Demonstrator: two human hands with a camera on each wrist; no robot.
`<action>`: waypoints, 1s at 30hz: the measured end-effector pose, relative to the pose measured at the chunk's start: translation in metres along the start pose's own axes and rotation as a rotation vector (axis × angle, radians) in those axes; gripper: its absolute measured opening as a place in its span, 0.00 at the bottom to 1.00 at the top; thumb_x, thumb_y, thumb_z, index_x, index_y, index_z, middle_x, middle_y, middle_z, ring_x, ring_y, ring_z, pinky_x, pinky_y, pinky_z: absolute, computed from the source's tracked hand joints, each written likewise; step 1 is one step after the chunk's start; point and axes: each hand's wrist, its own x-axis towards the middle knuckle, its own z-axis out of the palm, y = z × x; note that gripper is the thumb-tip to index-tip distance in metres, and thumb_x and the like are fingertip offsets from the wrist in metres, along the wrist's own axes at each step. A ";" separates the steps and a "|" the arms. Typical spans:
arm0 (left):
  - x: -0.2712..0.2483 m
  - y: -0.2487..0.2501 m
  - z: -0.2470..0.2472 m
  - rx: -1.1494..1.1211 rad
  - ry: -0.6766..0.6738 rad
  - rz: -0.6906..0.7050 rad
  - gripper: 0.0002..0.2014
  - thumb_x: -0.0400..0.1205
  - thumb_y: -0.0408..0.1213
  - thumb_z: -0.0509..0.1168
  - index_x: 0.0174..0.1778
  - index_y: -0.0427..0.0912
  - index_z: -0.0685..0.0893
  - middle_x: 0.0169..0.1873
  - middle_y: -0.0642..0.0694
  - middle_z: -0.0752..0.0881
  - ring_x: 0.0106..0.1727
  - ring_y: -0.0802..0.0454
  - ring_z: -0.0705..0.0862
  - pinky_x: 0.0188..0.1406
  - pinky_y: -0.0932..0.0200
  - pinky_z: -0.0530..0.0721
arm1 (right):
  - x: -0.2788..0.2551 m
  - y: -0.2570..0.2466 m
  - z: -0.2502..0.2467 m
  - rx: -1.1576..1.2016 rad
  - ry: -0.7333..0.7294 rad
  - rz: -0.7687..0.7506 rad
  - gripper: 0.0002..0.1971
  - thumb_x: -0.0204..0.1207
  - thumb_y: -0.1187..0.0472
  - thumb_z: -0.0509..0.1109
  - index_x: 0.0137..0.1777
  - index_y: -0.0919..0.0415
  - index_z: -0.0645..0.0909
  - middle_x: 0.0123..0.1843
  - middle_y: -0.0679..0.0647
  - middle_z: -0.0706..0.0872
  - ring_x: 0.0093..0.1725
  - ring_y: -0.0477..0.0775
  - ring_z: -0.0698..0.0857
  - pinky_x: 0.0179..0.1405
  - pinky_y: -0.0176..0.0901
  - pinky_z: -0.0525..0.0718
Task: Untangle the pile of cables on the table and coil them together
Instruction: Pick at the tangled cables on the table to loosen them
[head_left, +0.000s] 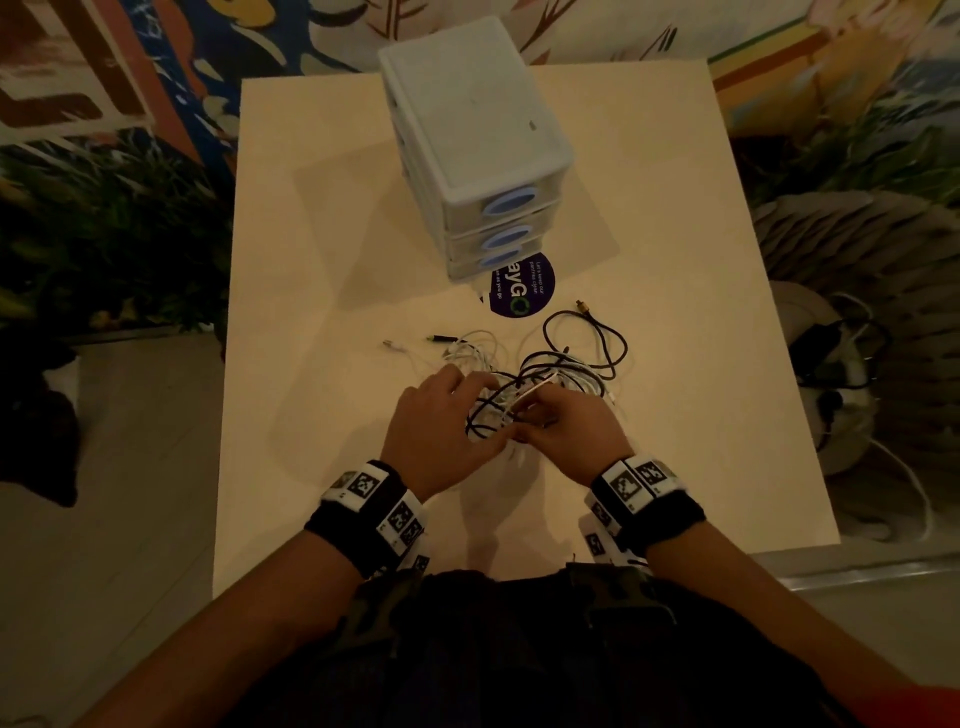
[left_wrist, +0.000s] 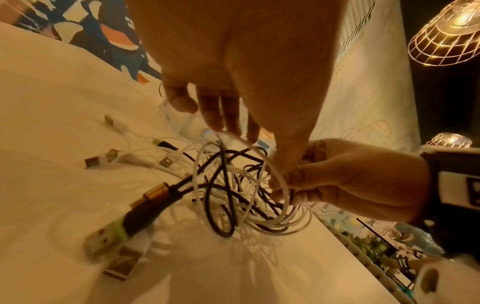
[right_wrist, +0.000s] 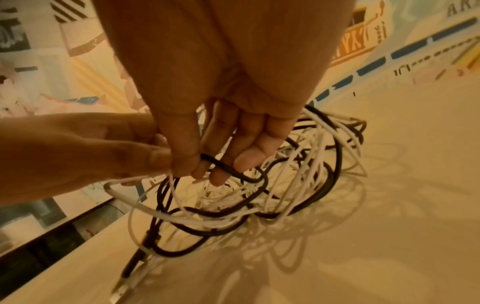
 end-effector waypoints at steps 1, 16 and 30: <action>0.002 -0.003 0.003 0.048 -0.031 -0.001 0.22 0.78 0.63 0.66 0.64 0.58 0.81 0.49 0.52 0.79 0.49 0.49 0.82 0.42 0.51 0.77 | -0.002 0.001 -0.002 -0.013 0.007 0.010 0.10 0.75 0.48 0.79 0.55 0.46 0.90 0.48 0.43 0.93 0.47 0.40 0.89 0.51 0.35 0.85; 0.010 -0.030 0.008 -0.193 -0.135 -0.319 0.07 0.82 0.51 0.67 0.41 0.55 0.79 0.39 0.54 0.77 0.42 0.50 0.80 0.41 0.53 0.76 | -0.053 0.048 -0.015 0.034 -0.016 0.075 0.03 0.80 0.48 0.74 0.51 0.40 0.84 0.44 0.42 0.87 0.43 0.41 0.87 0.49 0.44 0.85; 0.011 0.024 -0.045 -0.386 -0.416 -0.244 0.28 0.86 0.69 0.51 0.44 0.53 0.88 0.30 0.51 0.89 0.27 0.57 0.84 0.39 0.51 0.85 | -0.054 0.034 -0.021 0.143 0.067 -0.101 0.11 0.77 0.52 0.77 0.59 0.40 0.90 0.53 0.34 0.92 0.53 0.29 0.87 0.55 0.22 0.79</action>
